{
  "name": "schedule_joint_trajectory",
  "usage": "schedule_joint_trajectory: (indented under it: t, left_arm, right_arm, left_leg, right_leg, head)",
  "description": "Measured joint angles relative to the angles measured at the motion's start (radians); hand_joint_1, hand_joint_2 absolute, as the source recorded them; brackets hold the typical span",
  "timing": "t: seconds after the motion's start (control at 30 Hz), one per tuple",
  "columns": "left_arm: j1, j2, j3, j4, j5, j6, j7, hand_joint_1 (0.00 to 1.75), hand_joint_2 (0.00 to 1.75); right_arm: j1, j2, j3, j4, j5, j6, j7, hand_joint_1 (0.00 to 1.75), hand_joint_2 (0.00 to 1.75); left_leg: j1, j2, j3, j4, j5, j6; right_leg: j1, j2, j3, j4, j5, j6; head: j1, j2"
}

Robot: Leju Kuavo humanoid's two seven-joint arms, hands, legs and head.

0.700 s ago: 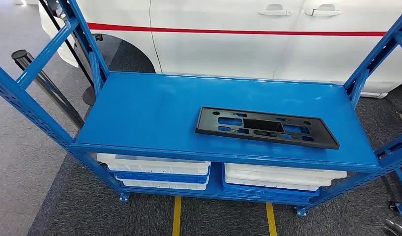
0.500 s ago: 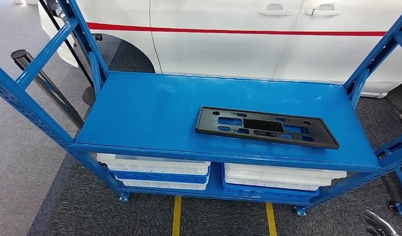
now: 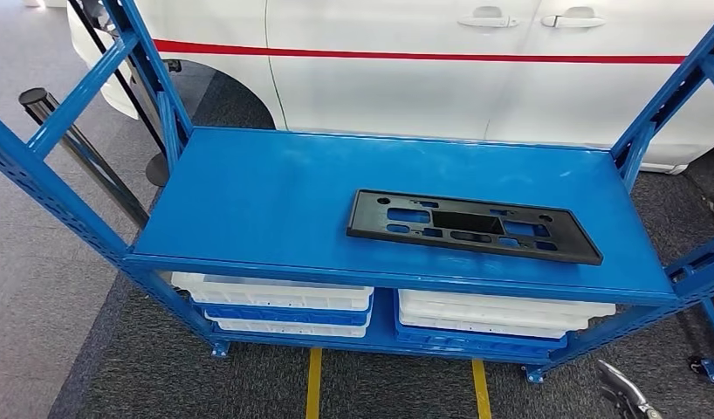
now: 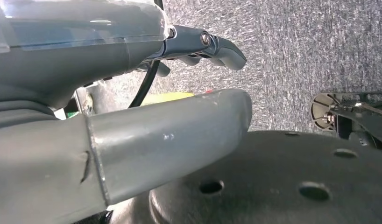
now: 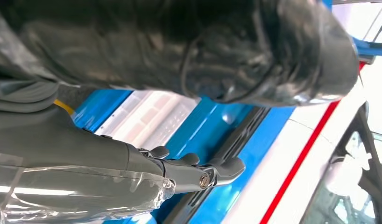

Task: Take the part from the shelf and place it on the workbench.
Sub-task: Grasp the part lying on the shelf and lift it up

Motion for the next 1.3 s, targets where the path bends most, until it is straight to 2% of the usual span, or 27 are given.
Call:
schedule_joint_trajectory:
  t: [0.1,0.2,0.3,0.43,0.57,0.77,0.93,1.03,1.13,1.3]
  left_arm:
    - [0.0,0.002,-0.001,0.0,0.0,0.001,-0.007,0.0,0.0]
    - [-0.001,0.003,-0.009,0.0,-0.008,-0.004,-0.008,0.0,0.0]
    - [-0.002,0.006,-0.027,0.0,-0.031,-0.014,-0.007,0.0,0.0]
    - [-0.004,0.011,-0.05,0.0,-0.045,-0.02,-0.008,0.0,0.0]
    - [-0.005,0.014,-0.062,0.0,-0.045,-0.025,-0.009,0.0,0.0]
    - [-0.008,0.026,-0.075,0.0,-0.042,-0.052,-0.012,0.0,0.0]
    - [-0.007,0.035,-0.085,0.0,-0.042,-0.06,-0.011,0.0,0.0]
    - [-0.008,0.04,-0.091,0.0,-0.047,-0.068,-0.002,0.0,0.0]
    - [-0.011,0.045,-0.101,0.0,-0.053,-0.072,0.008,0.0,0.0]
    - [-0.012,0.051,-0.11,0.0,-0.053,-0.072,0.012,0.0,0.0]
  right_arm:
    - [0.046,-0.043,0.079,-0.014,-0.01,-0.146,0.007,0.0,0.0]
    - [0.084,-0.142,0.182,-0.018,-0.021,-0.369,0.019,0.0,0.0]
    - [0.092,-0.253,0.267,-0.017,0.001,-0.525,0.035,0.0,0.0]
    - [0.087,-0.377,0.331,-0.005,0.03,-0.6,0.056,0.0,0.0]
    - [0.078,-0.448,0.377,0.008,0.053,-0.63,0.067,0.0,0.0]
    - [-0.011,-0.577,0.523,0.056,0.168,-0.795,0.147,0.0,0.0]
    - [-0.069,-0.641,0.618,0.097,0.22,-0.841,0.176,0.0,0.0]
    - [-0.115,-0.667,0.67,0.13,0.322,-0.902,0.212,0.0,0.0]
    - [-0.19,-0.679,0.751,0.189,0.429,-0.96,0.251,0.0,0.0]
    - [-0.266,-0.68,0.852,0.256,0.48,-0.993,0.279,0.0,0.0]
  left_leg:
    - [0.0,0.0,-0.001,0.0,0.0,0.0]
    - [0.0,0.001,-0.002,0.0,0.0,0.0]
    - [-0.001,0.003,0.0,0.0,0.0,0.0]
    - [-0.001,0.003,0.001,0.0,0.0,0.001]
    - [-0.001,0.003,0.0,0.001,0.0,0.001]
    - [0.0,0.006,0.002,0.0,0.0,0.001]
    - [0.0,0.005,0.001,0.0,0.001,0.001]
    - [0.0,0.007,0.001,0.0,0.001,0.001]
    - [0.0,0.007,0.002,0.0,0.001,0.001]
    - [-0.001,0.007,0.002,0.0,0.001,0.001]
  right_leg:
    - [0.0,0.0,0.0,0.0,0.0,0.0]
    - [0.0,0.002,0.0,0.0,0.0,0.0]
    - [-0.001,0.003,0.0,0.0,0.001,0.001]
    - [-0.001,0.003,0.0,-0.001,0.001,0.001]
    - [-0.001,0.003,0.001,0.0,0.002,0.001]
    - [0.0,0.005,0.0,0.0,0.002,0.001]
    - [0.0,0.004,0.001,0.0,0.002,0.001]
    - [0.0,0.005,0.001,0.0,0.002,0.001]
    - [0.0,0.006,0.001,0.0,0.002,0.001]
    - [0.0,0.005,0.001,0.001,0.002,0.001]
  head:
    - [0.0,0.0]
    - [0.0,0.0]
    - [0.0,0.0]
    - [0.0,0.0]
    - [0.0,0.0]
    - [0.0,0.0]
    - [0.0,0.0]
    - [0.0,0.0]
    - [0.0,0.0]
    - [0.0,0.0]
